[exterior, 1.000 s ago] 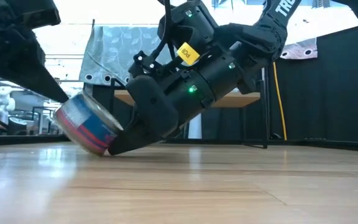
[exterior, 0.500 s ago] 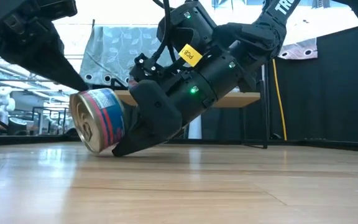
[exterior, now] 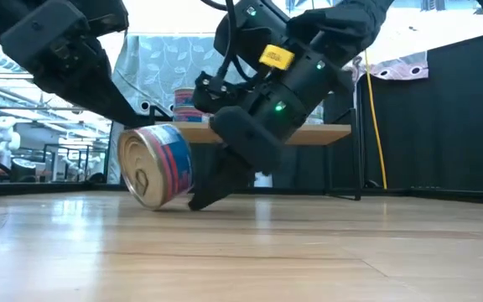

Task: Stack canned seafood by type on shelf
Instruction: Stack the blue pink tuna can on top of the other blue tuna cans on the shelf

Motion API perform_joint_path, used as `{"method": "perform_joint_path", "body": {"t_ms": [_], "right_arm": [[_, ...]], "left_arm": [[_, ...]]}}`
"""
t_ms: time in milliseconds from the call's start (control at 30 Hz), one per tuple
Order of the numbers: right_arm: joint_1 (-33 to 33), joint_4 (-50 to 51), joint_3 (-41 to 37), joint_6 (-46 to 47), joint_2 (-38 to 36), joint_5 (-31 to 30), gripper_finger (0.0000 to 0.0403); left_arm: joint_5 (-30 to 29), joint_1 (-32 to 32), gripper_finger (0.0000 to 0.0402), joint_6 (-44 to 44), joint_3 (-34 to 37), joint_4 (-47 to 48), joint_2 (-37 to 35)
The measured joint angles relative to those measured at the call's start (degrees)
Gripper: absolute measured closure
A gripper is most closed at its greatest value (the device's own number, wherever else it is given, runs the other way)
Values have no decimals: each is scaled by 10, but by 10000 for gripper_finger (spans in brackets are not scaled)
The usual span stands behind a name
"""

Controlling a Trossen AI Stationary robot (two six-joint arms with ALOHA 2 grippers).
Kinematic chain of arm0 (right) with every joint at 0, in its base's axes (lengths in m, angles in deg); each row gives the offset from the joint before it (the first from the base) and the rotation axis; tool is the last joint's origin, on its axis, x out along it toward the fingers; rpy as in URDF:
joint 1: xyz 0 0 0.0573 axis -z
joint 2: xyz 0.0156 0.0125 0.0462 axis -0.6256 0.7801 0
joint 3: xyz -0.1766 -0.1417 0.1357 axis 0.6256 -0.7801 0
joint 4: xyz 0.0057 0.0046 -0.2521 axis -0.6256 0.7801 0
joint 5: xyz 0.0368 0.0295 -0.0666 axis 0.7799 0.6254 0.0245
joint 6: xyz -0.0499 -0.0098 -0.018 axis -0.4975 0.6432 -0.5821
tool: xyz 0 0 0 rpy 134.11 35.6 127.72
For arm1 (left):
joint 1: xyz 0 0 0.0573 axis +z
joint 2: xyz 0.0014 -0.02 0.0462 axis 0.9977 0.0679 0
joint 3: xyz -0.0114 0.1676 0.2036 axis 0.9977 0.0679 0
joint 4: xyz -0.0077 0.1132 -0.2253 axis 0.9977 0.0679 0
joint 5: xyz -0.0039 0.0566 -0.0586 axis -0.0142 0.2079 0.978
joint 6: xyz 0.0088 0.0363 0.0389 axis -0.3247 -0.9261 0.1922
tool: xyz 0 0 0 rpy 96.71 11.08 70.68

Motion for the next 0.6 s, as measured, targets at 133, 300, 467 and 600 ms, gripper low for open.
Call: {"method": "perform_joint_path", "body": {"t_ms": [133,300,467,600], "right_arm": [[-1,60,-1,-3,-17,-29,403],[0,132,-1,-6,-35,-63,403],[-1,219,-3,-6,-57,-81,403],[0,306,-4,-6,-84,-81,403]], "left_arm": [[9,11,401,-14,0,-13,0],[22,11,402,-51,-1,-38,0],[26,4,400,-68,-27,-13,-23],[26,5,367,-68,-42,1,-55]]}}
